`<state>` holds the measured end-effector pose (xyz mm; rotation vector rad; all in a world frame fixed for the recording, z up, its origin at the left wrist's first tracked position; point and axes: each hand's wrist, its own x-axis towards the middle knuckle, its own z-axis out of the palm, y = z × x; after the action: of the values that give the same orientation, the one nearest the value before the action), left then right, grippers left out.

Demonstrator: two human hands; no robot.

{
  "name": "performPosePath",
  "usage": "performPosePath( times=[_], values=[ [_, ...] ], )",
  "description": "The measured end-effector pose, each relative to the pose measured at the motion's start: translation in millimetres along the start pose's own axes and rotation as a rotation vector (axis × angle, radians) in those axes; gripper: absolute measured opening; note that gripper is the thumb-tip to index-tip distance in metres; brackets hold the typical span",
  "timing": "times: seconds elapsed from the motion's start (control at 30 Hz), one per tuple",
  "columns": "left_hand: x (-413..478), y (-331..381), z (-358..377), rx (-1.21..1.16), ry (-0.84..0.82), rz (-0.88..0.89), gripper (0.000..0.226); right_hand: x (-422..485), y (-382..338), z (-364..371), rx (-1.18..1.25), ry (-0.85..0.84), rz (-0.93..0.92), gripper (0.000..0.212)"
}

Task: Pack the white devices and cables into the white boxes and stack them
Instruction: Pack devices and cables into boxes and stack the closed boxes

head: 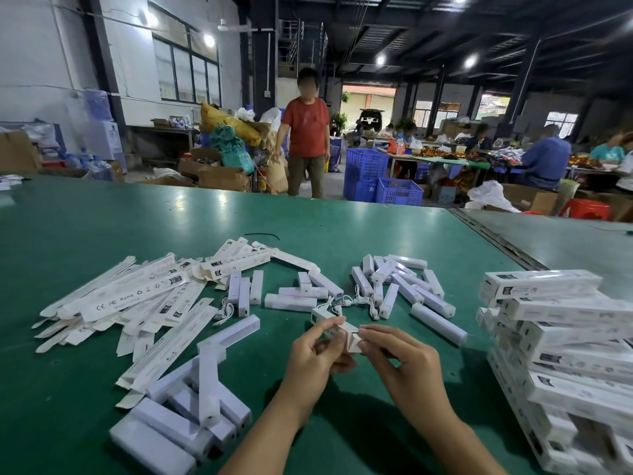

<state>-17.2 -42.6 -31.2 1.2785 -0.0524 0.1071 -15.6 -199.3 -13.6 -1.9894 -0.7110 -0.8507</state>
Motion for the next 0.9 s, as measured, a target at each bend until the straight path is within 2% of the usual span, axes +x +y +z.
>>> performPosePath(
  times=[0.4, 0.53, 0.6, 0.73, 0.83, 0.9],
  values=[
    [-2, 1, -3, 0.082, -0.043, -0.005, 0.039, 5, 8, -8, 0.134, -0.127, 0.078, 0.014],
    [-6, 4, -4, 0.162, -0.134, 0.012, 0.040, 6, 7, -14, 0.322, -0.206, 0.316, 0.008],
    [-8, 5, -4, 0.199, -0.175, 0.022, 0.040, 7, 7, -14, 0.448, -0.210, 0.444, 0.016],
    [-9, 4, -3, 0.217, -0.134, 0.059, 0.032, 5, 6, -11, 0.509, -0.246, 0.498, 0.024],
    [-8, 4, -3, 0.356, -0.065, 0.144, 0.034, 1, 6, -5, 0.543, -0.243, 0.511, 0.026],
    [-10, 8, -1, 0.404, -0.020, 0.201, 0.039, -2, 8, 1, 0.596, -0.210, 0.594, 0.035]
  ],
)
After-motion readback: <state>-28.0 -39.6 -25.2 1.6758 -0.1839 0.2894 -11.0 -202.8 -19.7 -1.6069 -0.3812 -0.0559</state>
